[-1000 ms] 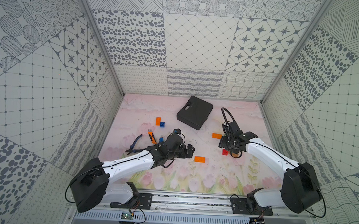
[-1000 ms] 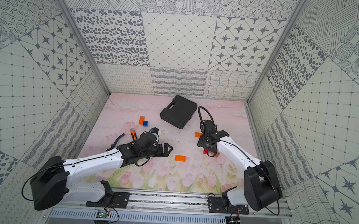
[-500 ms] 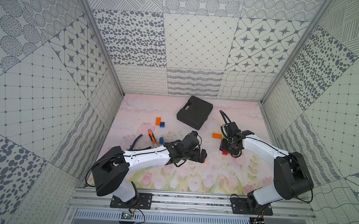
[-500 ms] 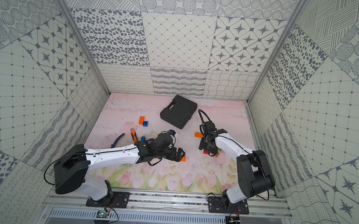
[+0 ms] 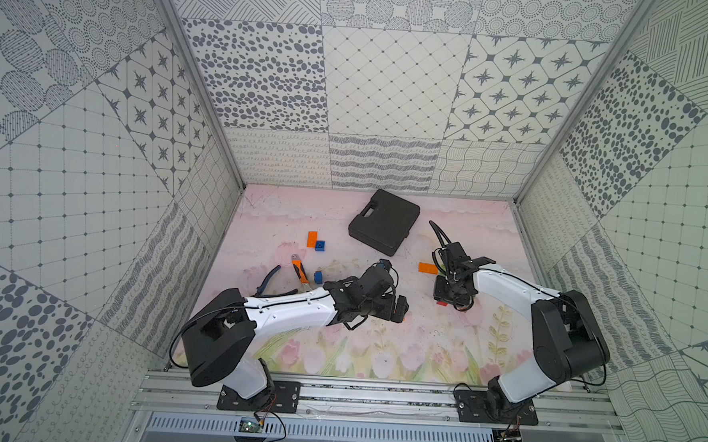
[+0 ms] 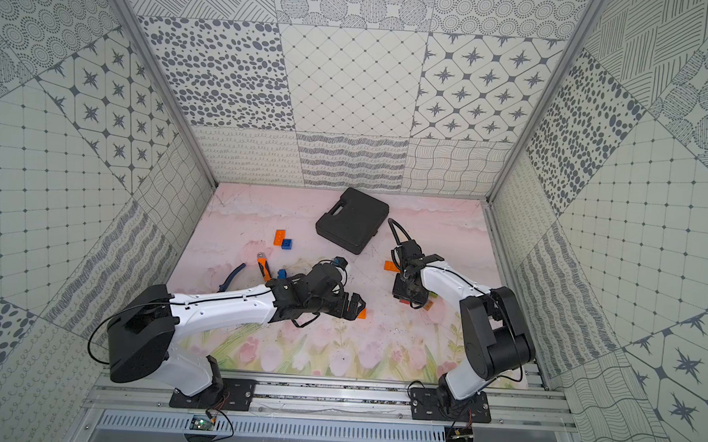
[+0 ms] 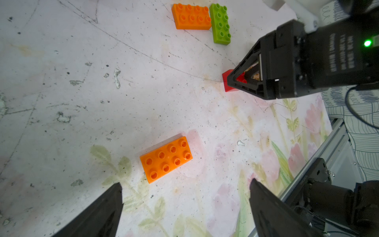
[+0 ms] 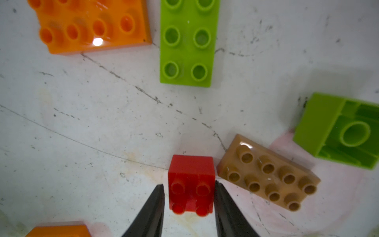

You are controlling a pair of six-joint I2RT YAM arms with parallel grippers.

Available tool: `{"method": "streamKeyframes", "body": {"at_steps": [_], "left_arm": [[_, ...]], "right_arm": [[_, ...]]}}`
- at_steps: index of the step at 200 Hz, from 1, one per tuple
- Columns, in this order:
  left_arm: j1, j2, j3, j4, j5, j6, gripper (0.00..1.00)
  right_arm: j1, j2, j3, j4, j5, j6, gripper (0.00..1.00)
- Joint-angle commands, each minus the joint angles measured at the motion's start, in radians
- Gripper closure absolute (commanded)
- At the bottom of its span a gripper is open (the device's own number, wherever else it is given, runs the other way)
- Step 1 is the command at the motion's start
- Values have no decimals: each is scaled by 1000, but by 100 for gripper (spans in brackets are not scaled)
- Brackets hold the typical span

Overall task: Assemble the number 5 with lego
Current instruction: Pick up the lego brick from the center of the board.

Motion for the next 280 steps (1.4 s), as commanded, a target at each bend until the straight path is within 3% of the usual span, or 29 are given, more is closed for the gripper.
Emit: {"method": "streamKeyframes", "body": {"at_steps": [1, 54, 113, 142, 175, 214, 247, 280], "left_arm": [[-2, -3, 8, -20, -10, 20, 1], [-2, -9, 5, -28, -16, 24, 0], [-2, -15, 4, -34, -23, 28, 0], [-2, -17, 7, -36, -22, 31, 0], [-2, -14, 12, -39, -18, 35, 0], [-2, -25, 5, -47, -35, 29, 0], [-2, -69, -31, -35, -114, 9, 0], [-2, -154, -113, 0, -209, -28, 0]], "right_arm": [[-2, -3, 6, 14, -5, -6, 61], [-1, 25, 5, 18, -3, -3, 54], [-1, 47, 22, 26, 4, -2, 58], [-1, 34, 20, 30, 7, 3, 52], [-1, 41, 18, 32, -1, -2, 63], [14, -14, 13, -3, 7, 3, 66], [109, -82, 5, -25, 9, 46, 67], [273, -81, 21, -31, 24, 139, 66]]}}
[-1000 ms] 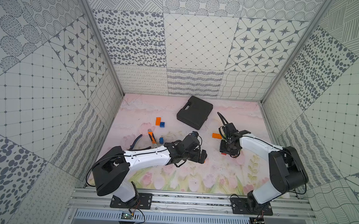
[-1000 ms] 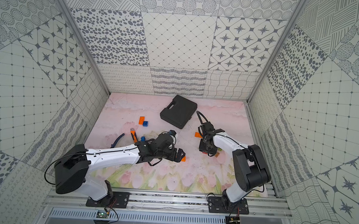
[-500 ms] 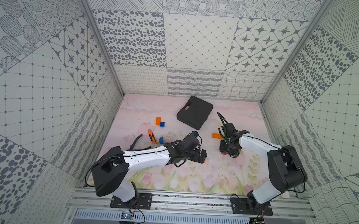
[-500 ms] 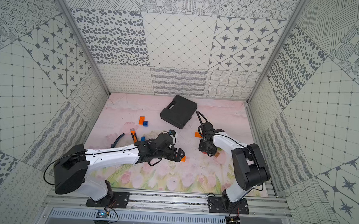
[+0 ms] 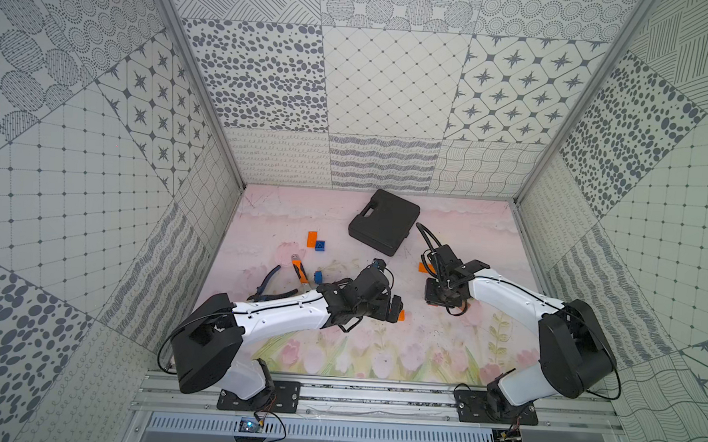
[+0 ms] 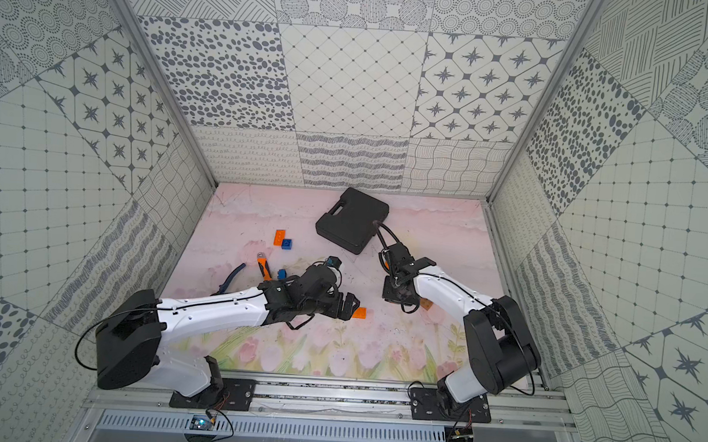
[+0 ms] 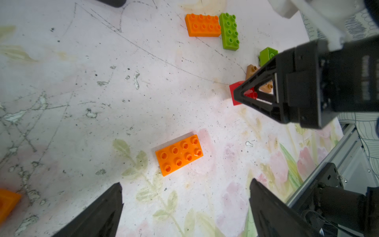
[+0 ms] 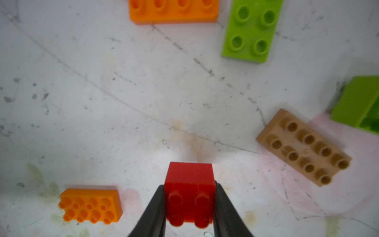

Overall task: Assemble the number 5 with lego
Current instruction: Pick up the lego brick from the center of the board, then assemble the lego brick with the lego brick.

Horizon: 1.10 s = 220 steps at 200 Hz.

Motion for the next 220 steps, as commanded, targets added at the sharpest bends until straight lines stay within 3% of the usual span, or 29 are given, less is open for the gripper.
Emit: {"method": "streamKeyframes", "body": {"at_steps": [1, 63, 220], "left_arm": [[-1, -79, -69, 26, -137, -31, 0], [10, -252, -250, 91, -183, -97, 0], [38, -266, -281, 124, -161, -106, 0]], "right_arm": [[97, -5, 20, -13, 14, 84, 66], [280, 125, 126, -6, 37, 180, 67], [289, 229, 154, 1, 21, 199, 68]]}}
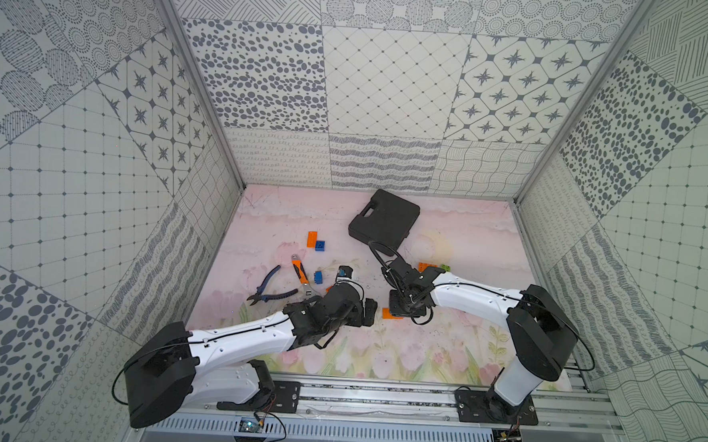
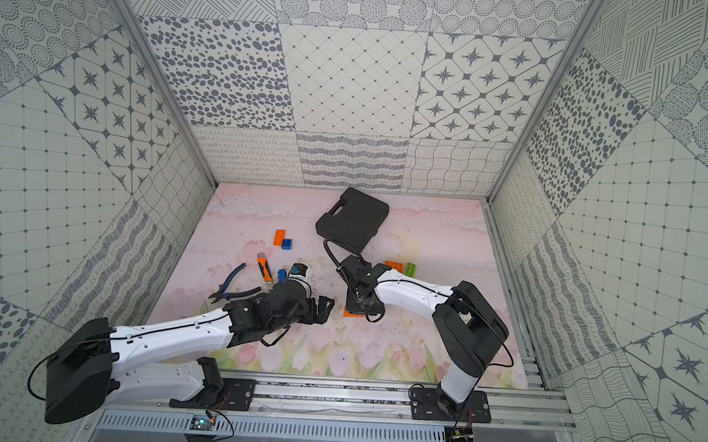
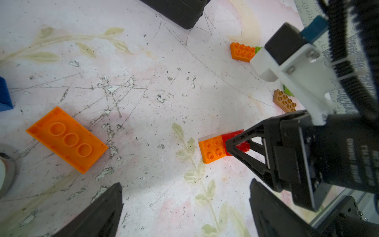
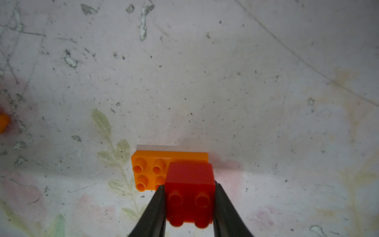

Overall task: Assemble the number 5 with lego
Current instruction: Assemble the lego brick with the lego brick.

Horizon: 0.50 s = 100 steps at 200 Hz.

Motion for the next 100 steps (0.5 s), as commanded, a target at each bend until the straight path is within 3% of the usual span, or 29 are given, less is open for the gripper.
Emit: {"method": "streamKeyframes", "body": {"at_steps": [1, 100], "left_arm": [[5, 4, -1, 37, -14, -5, 0], [13, 3, -1, 38, -14, -10, 0]], "right_arm": [[3, 46, 12, -2, 13, 22, 68], [3, 138, 20, -16, -6, -2, 68]]}}
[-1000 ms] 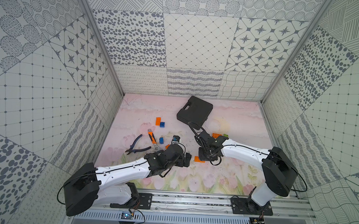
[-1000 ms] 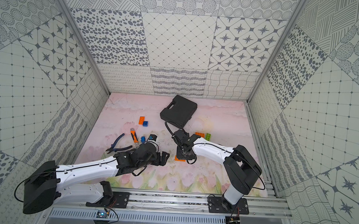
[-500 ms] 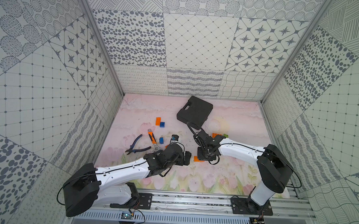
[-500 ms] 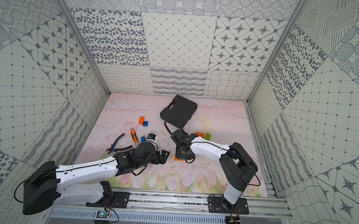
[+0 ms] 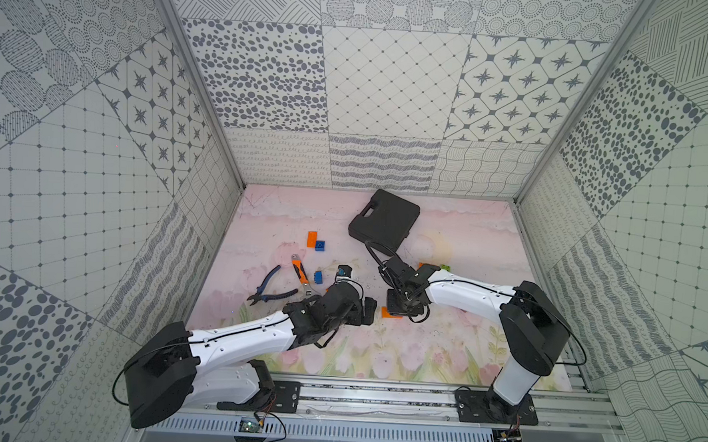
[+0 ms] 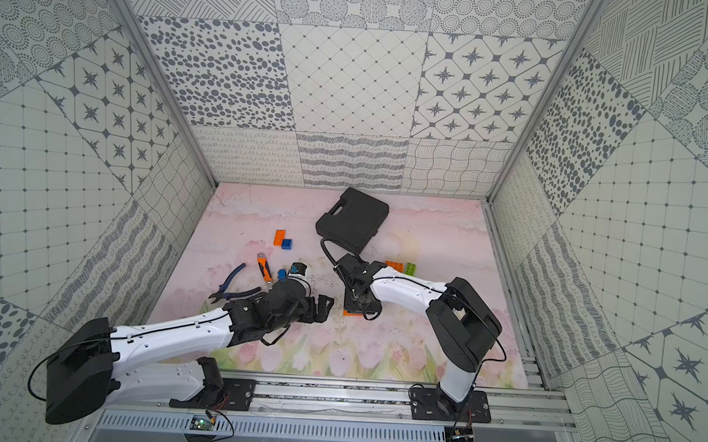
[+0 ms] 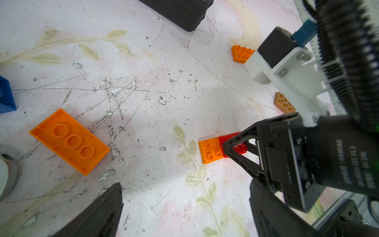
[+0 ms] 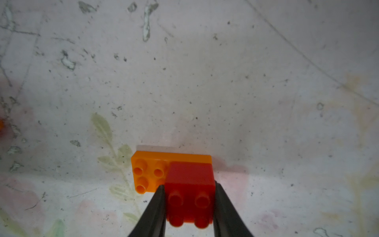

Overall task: Assemble the number 5 with lego
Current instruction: Assemble the lego brick with the lego brick.

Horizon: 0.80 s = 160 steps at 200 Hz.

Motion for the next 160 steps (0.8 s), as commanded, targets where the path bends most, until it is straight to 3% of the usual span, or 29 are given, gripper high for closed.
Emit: {"method": "streamKeyframes", "body": {"at_steps": [1, 90, 160], "left_arm": [[5, 1, -1, 33, -14, -10, 0], [6, -17, -10, 26, -19, -14, 0], [7, 21, 34, 39, 39, 33, 0]], "right_arm": [[3, 90, -23, 13, -10, -2, 68], [8, 296, -44, 13, -24, -1, 71], [-36, 14, -97, -11, 50, -4, 69]]}}
